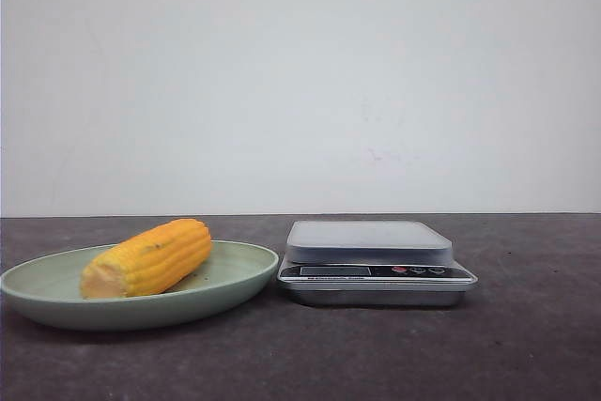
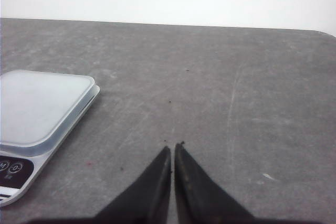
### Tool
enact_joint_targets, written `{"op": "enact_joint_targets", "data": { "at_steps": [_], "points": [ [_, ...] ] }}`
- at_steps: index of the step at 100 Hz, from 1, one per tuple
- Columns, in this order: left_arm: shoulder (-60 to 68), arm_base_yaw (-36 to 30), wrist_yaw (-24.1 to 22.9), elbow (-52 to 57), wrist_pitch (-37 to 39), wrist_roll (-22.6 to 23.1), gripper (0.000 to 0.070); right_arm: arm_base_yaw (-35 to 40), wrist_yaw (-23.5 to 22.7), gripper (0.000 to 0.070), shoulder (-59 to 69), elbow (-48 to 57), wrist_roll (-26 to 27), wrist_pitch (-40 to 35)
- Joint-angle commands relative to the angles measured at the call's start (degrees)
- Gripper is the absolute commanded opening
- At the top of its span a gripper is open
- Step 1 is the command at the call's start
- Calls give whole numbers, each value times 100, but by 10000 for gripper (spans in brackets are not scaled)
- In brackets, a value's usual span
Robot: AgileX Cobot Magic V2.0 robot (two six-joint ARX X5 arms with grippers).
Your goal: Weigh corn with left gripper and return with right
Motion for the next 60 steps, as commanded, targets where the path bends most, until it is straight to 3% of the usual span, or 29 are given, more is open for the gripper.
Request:
{"op": "enact_joint_targets", "data": {
  "at_steps": [1, 15, 32, 60],
  "points": [
    [-372, 236, 103, -973, 695, -295, 0, 17, 7, 7, -11, -26, 42, 66],
    [-1233, 640, 98, -2616, 1427, -339, 0, 17, 4, 7, -11, -26, 42, 66],
    [-2267, 1003, -24, -4249, 1598, -302, 0, 17, 7, 7, -11, -26, 42, 66],
    [-3287, 1504, -111, -5923, 1906, -369, 0, 17, 7, 7, -11, -26, 42, 66]
  ]
}}
